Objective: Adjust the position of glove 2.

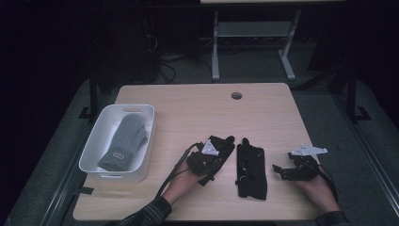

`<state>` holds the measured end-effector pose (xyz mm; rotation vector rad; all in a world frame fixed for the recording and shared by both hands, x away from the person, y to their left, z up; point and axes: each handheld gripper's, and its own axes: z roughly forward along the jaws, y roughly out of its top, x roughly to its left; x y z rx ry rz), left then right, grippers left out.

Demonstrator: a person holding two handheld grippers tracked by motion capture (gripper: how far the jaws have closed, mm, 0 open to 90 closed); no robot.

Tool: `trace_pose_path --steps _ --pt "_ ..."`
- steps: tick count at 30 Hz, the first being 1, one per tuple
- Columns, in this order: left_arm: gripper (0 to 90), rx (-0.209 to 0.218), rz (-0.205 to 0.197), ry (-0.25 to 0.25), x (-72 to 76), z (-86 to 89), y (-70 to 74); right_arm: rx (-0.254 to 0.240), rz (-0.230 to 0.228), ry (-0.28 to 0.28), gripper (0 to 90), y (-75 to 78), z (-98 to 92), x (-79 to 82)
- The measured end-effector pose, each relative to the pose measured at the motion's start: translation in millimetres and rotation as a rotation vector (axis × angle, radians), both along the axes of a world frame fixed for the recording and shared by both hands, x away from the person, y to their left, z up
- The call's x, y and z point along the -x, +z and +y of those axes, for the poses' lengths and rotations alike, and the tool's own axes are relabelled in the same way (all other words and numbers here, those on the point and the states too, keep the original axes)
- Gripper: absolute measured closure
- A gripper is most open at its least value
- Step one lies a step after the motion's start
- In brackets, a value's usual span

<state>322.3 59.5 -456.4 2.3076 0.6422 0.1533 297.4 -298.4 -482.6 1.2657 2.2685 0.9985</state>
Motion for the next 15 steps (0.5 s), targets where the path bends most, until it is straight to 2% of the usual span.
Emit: trace_pose_path --steps 2,5,7,10,15 --pt "89.2 0.015 -0.011 0.015 -3.9 7.6 6.2 0.0 0.0 0.0 15.7 0.0 0.0 0.0" --pt "89.2 0.009 -0.045 0.054 -11.4 20.2 12.6 -0.001 0.001 0.0 15.7 0.0 0.0 0.0" --pt "89.2 0.015 -0.052 0.091 -17.6 30.5 14.2 -0.001 0.001 0.0 15.7 0.0 -0.1 0.0" --pt "89.2 0.002 -0.034 0.123 -26.8 44.9 9.3 0.0 0.001 0.0 15.6 0.0 -0.1 0.0" --pt "89.2 -0.046 0.007 0.112 -29.0 49.6 -2.6 0.0 0.001 0.002 15.5 0.0 0.0 -0.1"
